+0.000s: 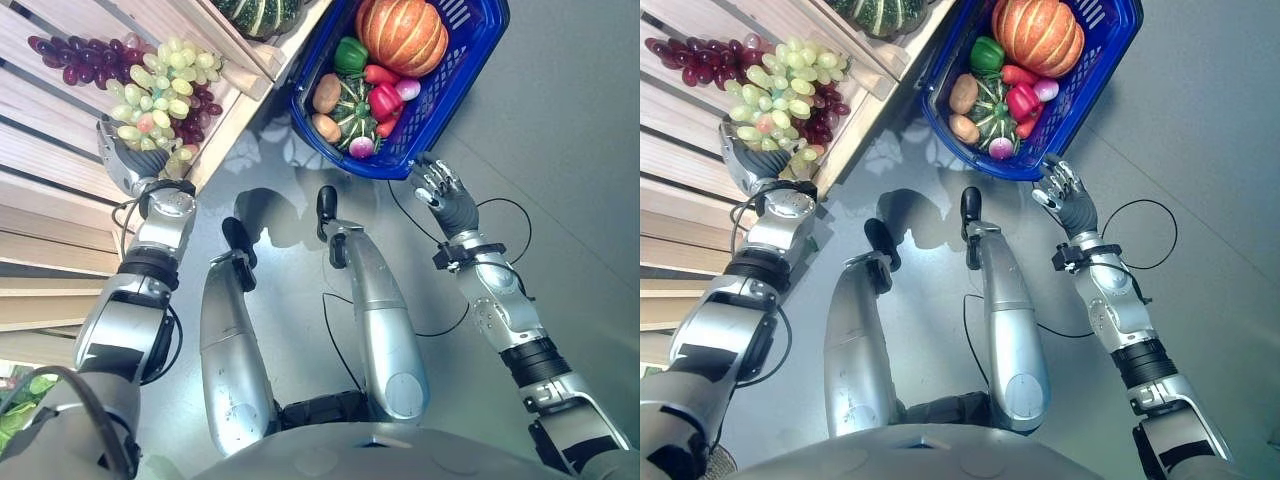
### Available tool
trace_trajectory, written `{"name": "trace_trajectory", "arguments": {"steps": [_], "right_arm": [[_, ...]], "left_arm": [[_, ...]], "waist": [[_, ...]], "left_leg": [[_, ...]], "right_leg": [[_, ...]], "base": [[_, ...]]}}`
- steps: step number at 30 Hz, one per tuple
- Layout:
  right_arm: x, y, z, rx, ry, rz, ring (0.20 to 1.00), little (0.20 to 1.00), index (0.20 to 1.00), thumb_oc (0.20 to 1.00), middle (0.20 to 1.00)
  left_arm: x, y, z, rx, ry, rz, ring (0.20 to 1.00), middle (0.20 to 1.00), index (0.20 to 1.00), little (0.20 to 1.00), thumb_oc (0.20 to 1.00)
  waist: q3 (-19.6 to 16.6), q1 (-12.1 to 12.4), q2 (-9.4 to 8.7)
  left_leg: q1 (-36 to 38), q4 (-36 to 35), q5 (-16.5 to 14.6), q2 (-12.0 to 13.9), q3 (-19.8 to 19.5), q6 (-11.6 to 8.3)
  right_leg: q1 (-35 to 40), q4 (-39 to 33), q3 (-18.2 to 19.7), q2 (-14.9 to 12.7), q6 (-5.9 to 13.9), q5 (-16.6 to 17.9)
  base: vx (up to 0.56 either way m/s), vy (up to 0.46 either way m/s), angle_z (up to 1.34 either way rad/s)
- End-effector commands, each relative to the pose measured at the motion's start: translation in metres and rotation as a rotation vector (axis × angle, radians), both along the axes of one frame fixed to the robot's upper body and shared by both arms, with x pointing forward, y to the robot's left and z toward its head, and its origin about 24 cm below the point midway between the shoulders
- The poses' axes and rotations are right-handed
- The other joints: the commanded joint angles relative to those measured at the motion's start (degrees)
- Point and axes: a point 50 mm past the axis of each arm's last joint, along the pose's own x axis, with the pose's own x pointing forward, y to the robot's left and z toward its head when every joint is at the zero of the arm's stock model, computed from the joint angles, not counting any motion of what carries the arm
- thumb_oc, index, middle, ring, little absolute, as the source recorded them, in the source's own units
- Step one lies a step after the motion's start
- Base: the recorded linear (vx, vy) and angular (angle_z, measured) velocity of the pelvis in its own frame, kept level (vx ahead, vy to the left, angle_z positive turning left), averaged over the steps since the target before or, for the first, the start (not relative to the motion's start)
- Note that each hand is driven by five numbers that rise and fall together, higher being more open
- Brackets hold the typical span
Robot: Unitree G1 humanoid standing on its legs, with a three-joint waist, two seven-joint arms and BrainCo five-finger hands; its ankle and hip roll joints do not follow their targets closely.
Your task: Pick up fruits and vegetables into the basket
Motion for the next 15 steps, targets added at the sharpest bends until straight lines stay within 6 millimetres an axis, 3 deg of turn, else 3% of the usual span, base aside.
{"name": "trace_trajectory", "arguments": {"steps": [1, 4, 5, 6, 7, 15], "right_arm": [[-0.005, -0.001, 0.014, 0.026, -0.054, 0.008, 1.0, 1.0, 1.0, 1.0, 1.0], [-0.003, -0.001, 0.015, 0.023, -0.056, 0.007, 1.0, 1.0, 1.0, 1.0, 1.0], [-0.003, -0.001, 0.016, 0.021, -0.057, 0.009, 1.0, 1.0, 1.0, 1.0, 1.0], [-0.003, -0.001, 0.016, 0.02, -0.058, 0.011, 1.0, 1.0, 1.0, 1.0, 1.0], [-0.003, 0.0, 0.017, 0.017, -0.061, 0.014, 1.0, 1.0, 1.0, 1.0, 1.0], [-0.002, 0.004, 0.022, 0.014, -0.078, 0.014, 1.0, 1.0, 1.0, 1.0, 1.0]], "left_arm": [[-0.007, 0.025, 0.009, 0.063, 0.007, 0.078, 1.0, 1.0, 1.0, 1.0, 1.0], [-0.005, 0.027, 0.016, 0.051, 0.003, 0.073, 1.0, 1.0, 1.0, 1.0, 1.0], [-0.003, 0.027, 0.017, 0.035, 0.0, 0.062, 0.41, 0.41, 0.41, 0.41, 0.41], [-0.003, 0.028, 0.018, 0.025, -0.001, 0.06, 0.272, 0.272, 0.272, 0.272, 0.272], [-0.001, 0.027, 0.02, -0.007, -0.011, 0.046, 0.2, 0.2, 0.2, 0.2, 0.2], [0.003, 0.02, 0.011, -0.16, -0.031, -0.056, 0.2, 0.2, 0.2, 0.2, 0.2]], "waist": [[-2.6, -0.3, -0.92], [-2.6, -0.5, -0.85], [-2.6, -0.6, -0.84], [-2.6, -0.6, -0.83], [-2.6, -0.7, -0.76], [-2.6, -0.9, -0.43]], "left_leg": [[-2.2, -0.3, -1.1, 0.1, 3.2, 1.73], [-2.4, -0.3, -1.2, 0.1, 3.1, 1.61], [-2.5, -0.4, -1.2, 0.0, 3.1, 1.61], [-2.5, -0.4, -1.2, 0.0, 3.1, 1.61], [-2.5, -0.4, -1.3, -0.1, 3.0, 1.63], [-1.8, -1.0, -1.3, -0.1, 3.3, 1.63]], "right_leg": [[-0.8, 3.4, 0.8, 1.0, 3.52, -4.6], [-1.0, 3.3, 0.9, 1.2, 3.38, -4.7], [-1.0, 3.3, 0.9, 1.2, 3.37, -4.8], [-1.1, 3.3, 0.9, 1.2, 3.37, -4.8], [-1.1, 3.3, 1.1, 1.3, 3.35, -4.8], [-0.5, 2.6, 1.2, 1.5, 3.24, -5.0]], "base": [[0.0, 0.029, -0.04], [0.0, 0.015, -0.02], [0.01, 0.018, -0.04], [0.0, 0.0, 0.0], [0.0, 0.0, 0.0], [0.0, 0.0, 0.0]]}}
